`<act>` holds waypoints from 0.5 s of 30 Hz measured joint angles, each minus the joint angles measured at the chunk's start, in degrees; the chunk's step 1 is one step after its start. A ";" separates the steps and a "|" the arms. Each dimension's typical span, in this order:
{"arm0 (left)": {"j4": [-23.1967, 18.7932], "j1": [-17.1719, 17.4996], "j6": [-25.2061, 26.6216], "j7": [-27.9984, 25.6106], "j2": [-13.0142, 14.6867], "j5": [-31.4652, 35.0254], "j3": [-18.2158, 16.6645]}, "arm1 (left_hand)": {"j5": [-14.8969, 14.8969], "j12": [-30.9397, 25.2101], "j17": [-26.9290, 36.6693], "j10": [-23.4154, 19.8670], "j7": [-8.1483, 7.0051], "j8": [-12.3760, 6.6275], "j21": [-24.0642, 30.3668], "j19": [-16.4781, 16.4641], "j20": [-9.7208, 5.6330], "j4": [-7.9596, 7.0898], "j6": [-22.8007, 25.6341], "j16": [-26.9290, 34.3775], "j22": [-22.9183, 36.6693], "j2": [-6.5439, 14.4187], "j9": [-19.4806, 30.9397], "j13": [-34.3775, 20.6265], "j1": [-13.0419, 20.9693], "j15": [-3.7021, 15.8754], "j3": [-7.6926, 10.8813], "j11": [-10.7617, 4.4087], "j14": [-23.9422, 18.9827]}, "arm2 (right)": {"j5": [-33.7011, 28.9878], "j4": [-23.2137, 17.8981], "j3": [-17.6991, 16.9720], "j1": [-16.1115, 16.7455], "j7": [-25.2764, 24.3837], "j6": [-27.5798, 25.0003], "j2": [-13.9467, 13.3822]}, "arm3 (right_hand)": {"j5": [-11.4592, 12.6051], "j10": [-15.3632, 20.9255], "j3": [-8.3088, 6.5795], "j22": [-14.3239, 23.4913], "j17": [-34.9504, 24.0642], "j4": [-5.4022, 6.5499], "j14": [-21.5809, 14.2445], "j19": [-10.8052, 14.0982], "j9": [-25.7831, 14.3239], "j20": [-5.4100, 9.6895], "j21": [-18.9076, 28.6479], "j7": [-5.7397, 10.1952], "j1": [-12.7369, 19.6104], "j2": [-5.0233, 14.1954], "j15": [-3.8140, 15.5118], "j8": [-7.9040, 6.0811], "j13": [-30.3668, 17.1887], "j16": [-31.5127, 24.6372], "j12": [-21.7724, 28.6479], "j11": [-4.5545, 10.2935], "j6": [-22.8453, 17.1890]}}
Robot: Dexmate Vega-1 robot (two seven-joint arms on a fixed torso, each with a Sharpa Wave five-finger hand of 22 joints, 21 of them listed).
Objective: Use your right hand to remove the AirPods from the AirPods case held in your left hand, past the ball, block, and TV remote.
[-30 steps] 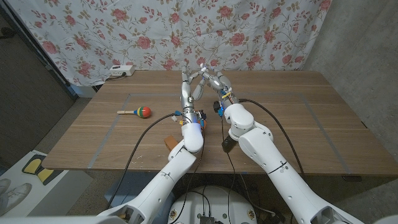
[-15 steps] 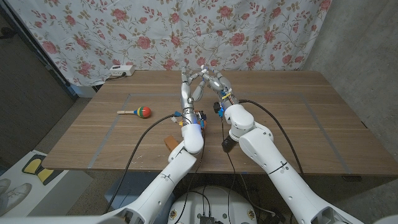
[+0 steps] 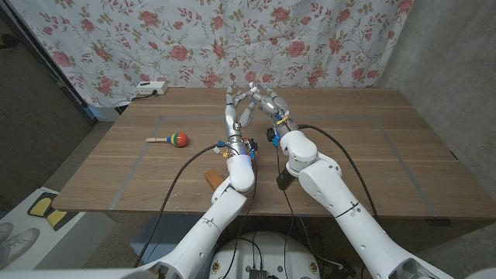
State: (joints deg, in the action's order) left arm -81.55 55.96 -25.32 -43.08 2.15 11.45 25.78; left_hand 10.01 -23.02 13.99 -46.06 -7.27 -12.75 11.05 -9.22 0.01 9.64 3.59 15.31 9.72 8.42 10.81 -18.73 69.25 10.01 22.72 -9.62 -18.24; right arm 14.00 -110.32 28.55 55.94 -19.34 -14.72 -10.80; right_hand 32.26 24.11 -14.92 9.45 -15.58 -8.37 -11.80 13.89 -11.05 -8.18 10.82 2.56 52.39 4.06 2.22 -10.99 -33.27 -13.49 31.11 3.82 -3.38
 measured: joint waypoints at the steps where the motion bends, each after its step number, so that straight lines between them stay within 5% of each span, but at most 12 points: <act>1: 0.07 0.00 0.00 0.00 -0.04 0.00 -0.03 | -0.10 -0.22 0.14 0.00 -0.06 0.00 0.00 0.00 0.00 0.00 0.06 0.33 0.00 0.01 0.00 0.00 0.14 0.00 0.00 0.00 0.00 | 0.00 0.00 0.00 0.00 0.06 0.00 0.00 | 0.00 0.00 0.00 0.00 0.00 0.00 0.00 0.00 0.00 0.00 0.00 0.00 -0.01 0.01 0.00 0.00 0.00 0.00 -0.08 0.00 0.00; 15: 1.42 -0.89 -0.93 1.54 -0.58 -2.56 -0.09 | 0.23 -1.32 1.06 -0.35 -1.53 0.00 0.00 0.01 -0.43 0.39 1.56 0.89 0.00 -0.13 -0.01 0.00 2.11 -0.08 -0.56 0.32 -0.73 | 0.35 0.20 -0.24 -0.37 0.70 -0.21 -0.22 | -0.16 -0.21 0.49 0.00 0.01 0.48 0.00 0.00 0.00 0.00 0.00 -0.22 -0.73 -0.17 0.00 0.00 0.29 0.00 -0.15 0.19 0.22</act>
State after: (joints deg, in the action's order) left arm -80.13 55.07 -26.26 -41.54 1.58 8.90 25.69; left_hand 10.24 -24.34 15.06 -46.41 -8.80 -12.75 11.05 -9.21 -0.43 10.03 5.15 16.20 9.72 8.29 10.81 -18.73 71.35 9.93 22.16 -9.30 -18.97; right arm 14.35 -110.12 28.32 55.57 -18.64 -14.93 -11.02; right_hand 32.10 23.89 -14.43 9.45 -15.57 -7.89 -11.79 13.89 -11.05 -8.18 10.82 2.34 51.66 3.90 2.22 -10.98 -32.97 -13.49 30.96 4.01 -3.16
